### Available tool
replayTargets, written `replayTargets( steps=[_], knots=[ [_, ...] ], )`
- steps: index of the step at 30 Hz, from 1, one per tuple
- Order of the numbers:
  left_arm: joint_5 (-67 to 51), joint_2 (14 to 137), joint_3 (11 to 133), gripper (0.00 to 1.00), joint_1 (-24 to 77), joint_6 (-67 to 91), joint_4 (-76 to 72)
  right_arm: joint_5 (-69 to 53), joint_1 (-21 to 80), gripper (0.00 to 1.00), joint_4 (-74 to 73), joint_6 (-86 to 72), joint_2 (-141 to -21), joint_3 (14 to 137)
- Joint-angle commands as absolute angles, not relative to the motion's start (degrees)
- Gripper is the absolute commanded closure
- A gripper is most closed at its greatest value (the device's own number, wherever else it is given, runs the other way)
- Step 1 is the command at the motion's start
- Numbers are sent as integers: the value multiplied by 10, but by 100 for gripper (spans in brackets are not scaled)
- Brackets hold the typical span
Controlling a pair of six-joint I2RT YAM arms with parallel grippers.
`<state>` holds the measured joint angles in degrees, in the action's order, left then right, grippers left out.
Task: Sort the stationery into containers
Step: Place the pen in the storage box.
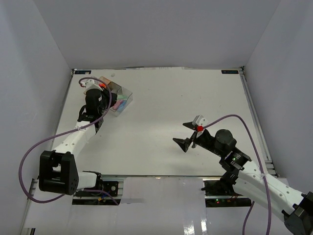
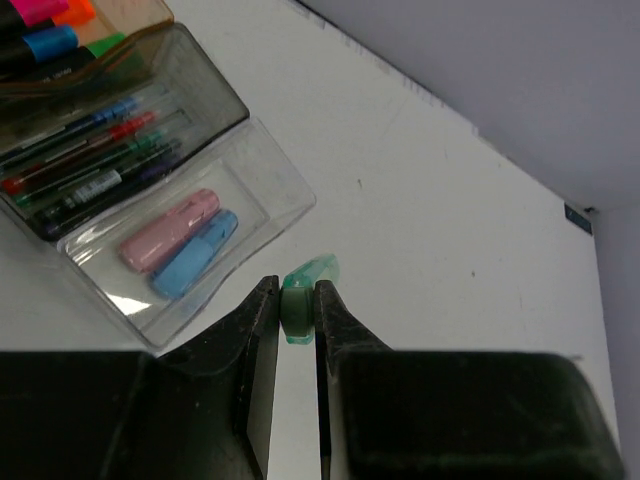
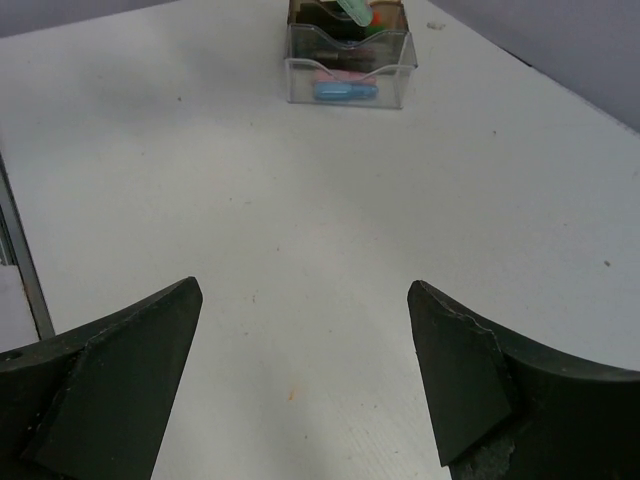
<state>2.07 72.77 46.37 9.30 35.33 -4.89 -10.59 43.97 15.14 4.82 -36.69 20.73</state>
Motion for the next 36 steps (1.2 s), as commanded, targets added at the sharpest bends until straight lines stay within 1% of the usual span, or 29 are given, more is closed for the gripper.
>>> replayTargets(
  steps=[1, 5, 12, 15, 16, 17, 19, 20, 22, 23, 26, 27, 29, 30, 32, 33, 35, 36],
  knots=[
    [31, 750, 458, 100, 75, 406, -190, -87, 441, 10, 157, 35, -333, 205],
    [47, 816, 470, 100, 69, 416, -228, -80, 441, 10, 135, 35, -313, 213],
    [50, 894, 493, 100, 62, 446, -236, -68, 441, 10, 120, 34, -273, 210],
    [54, 919, 492, 96, 62, 457, -244, -69, 441, 10, 118, 33, -266, 211],
    [54, 932, 493, 93, 62, 458, -248, -69, 441, 10, 119, 33, -265, 210],
    [57, 939, 495, 85, 62, 456, -249, -70, 441, 10, 119, 32, -265, 211],
    [59, 955, 500, 76, 61, 453, -247, -71, 442, 10, 116, 32, -264, 212],
    [57, 961, 504, 65, 61, 453, -240, -71, 441, 10, 115, 30, -263, 213],
    [50, 972, 517, 53, 58, 453, -219, -72, 442, 10, 106, 30, -261, 216],
    [49, 971, 519, 42, 57, 453, -212, -71, 441, 10, 104, 30, -259, 218],
    [47, 950, 515, 32, 57, 441, -202, -62, 441, 10, 91, 30, -253, 227],
    [50, 941, 515, 24, 57, 436, -186, -56, 441, 10, 87, 30, -251, 228],
    [54, 907, 510, 17, 56, 423, -171, -39, 442, 10, 74, 28, -250, 239],
    [57, 891, 508, 11, 56, 417, -150, -28, 441, 10, 69, 26, -251, 243],
    [56, 838, 511, 6, 56, 382, -120, -3, 441, 10, 41, 22, -254, 261],
    [57, 818, 514, 3, 56, 368, -81, 43, 442, 10, 28, 18, -254, 268],
    [54, 751, 526, 2, 55, 316, -41, 100, 442, 10, -22, 15, -254, 294],
    [51, 728, 533, 2, 55, 296, 9, 118, 441, 10, -38, 11, -254, 303]
  ],
)
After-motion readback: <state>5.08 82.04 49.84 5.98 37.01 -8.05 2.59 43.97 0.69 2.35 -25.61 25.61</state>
